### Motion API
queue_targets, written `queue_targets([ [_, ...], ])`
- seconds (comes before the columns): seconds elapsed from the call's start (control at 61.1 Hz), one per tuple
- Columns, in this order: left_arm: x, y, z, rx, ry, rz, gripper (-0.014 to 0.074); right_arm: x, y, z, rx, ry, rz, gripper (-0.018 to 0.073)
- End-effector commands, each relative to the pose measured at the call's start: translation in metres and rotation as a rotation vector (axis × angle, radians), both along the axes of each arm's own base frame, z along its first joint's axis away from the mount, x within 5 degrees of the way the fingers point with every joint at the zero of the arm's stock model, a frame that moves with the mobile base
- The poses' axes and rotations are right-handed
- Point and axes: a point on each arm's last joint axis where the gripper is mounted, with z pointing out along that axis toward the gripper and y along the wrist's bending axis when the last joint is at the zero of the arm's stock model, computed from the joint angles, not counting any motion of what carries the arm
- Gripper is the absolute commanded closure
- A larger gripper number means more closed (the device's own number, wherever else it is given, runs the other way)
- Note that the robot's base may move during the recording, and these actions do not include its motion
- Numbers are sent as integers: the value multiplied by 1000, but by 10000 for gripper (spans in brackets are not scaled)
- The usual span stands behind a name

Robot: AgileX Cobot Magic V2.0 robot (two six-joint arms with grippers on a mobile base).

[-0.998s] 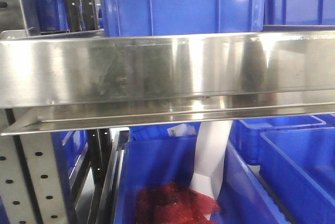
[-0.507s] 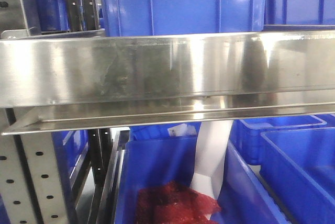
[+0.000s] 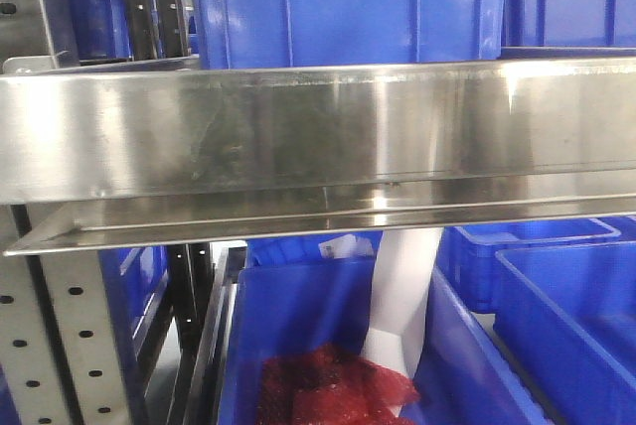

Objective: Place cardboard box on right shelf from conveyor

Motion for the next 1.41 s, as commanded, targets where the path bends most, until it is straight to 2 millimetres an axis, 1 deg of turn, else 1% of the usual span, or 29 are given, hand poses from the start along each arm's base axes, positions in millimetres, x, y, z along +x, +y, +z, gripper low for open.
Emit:
queue_targets([
  [0.0, -1, 1, 6, -7, -93, 8, 713, 15, 10, 27, -182, -182, 74, 368],
  [0.147, -1, 1, 6, -7, -93, 8, 713, 43, 26, 32, -459, -257, 174, 368],
  [0.262, -1, 1, 6, -7, -93, 8, 713, 67, 39, 25, -629, -295, 251, 368],
  [0.36, -1, 1, 6, -7, -93, 8, 713, 88, 50, 14, -745, -318, 315, 368],
  [0.376, -1, 1, 6, -7, -93, 8, 713, 95, 54, 10, -775, -321, 333, 368],
  [0.507, -1, 1, 6, -7, -93, 8, 712, 123, 65, -9, -889, -325, 384, 368],
  [0.638, -1, 1, 6, -7, -93, 8, 713, 152, 71, -27, -925, -313, 362, 368],
  [0.72, -1, 1, 6, -7, -93, 8, 713, 167, 70, -37, -930, -292, 340, 368],
  [0.752, -1, 1, 6, -7, -93, 8, 713, 177, 70, -45, -934, -275, 330, 368],
  [0.801, -1, 1, 6, -7, -93, 8, 712, 187, 70, -54, -938, -254, 322, 368],
  [0.867, -1, 1, 6, -7, -93, 8, 712, 196, 70, -63, -943, -234, 319, 368],
  [0.981, -1, 1, 6, -7, -93, 8, 713, 206, 73, -76, -949, -202, 333, 368],
  [1.145, -1, 1, 6, -7, -93, 8, 713, 213, 76, -85, -934, -181, 333, 361],
  [1.178, -1, 1, 6, -7, -93, 8, 713, 214, 76, -86, -921, -178, 329, 347],
  [1.243, -1, 1, 6, -7, -93, 8, 713, 214, 76, -85, -888, -171, 319, 274],
  [1.358, -1, 1, 6, -7, -93, 8, 713, 214, 76, -85, -828, -150, 299, 51],
  [1.39, -1, 1, 6, -7, -93, 8, 713, 214, 76, -85, -817, -146, 291, -25],
])
